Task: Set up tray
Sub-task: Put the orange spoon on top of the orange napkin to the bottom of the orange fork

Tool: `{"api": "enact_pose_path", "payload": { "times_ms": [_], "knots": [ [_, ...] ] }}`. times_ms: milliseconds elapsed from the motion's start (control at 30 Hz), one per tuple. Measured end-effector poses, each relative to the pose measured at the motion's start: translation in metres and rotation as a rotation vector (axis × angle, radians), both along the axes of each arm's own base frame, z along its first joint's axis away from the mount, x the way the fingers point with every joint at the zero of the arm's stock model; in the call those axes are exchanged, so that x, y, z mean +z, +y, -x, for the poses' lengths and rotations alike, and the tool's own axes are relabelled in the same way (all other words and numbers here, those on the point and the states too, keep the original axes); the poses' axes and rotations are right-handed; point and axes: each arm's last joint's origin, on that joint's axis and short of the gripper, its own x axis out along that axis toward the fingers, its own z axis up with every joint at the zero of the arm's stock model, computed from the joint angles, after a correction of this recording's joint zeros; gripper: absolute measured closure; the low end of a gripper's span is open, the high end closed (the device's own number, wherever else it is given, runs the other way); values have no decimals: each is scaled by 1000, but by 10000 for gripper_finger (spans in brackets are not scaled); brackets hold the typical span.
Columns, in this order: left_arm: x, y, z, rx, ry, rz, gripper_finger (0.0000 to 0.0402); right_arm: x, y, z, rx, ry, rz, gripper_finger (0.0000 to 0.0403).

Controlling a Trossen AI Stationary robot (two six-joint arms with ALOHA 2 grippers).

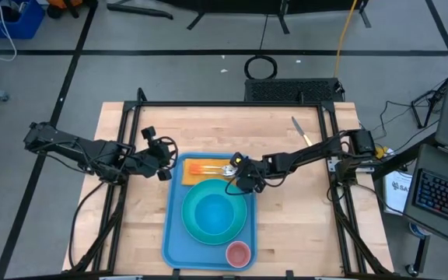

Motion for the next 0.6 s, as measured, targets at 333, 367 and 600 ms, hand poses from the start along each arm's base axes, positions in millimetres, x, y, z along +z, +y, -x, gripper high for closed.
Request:
{"api": "enact_pose_path", "payload": {
  "times_ms": [333, 367, 600],
  "knots": [
    [-1, -1, 0, -18, 7, 25, 282, -11, 0, -6, 6, -8, 37, 403],
    [-1, -1, 0, -22, 7, 29, 282, -11, 0, -6, 5, -16, 40, 403],
    [-1, -1, 0, -31, 12, 36, 282, -10, 0, -8, -9, -32, 52, 403]
  ]
}}
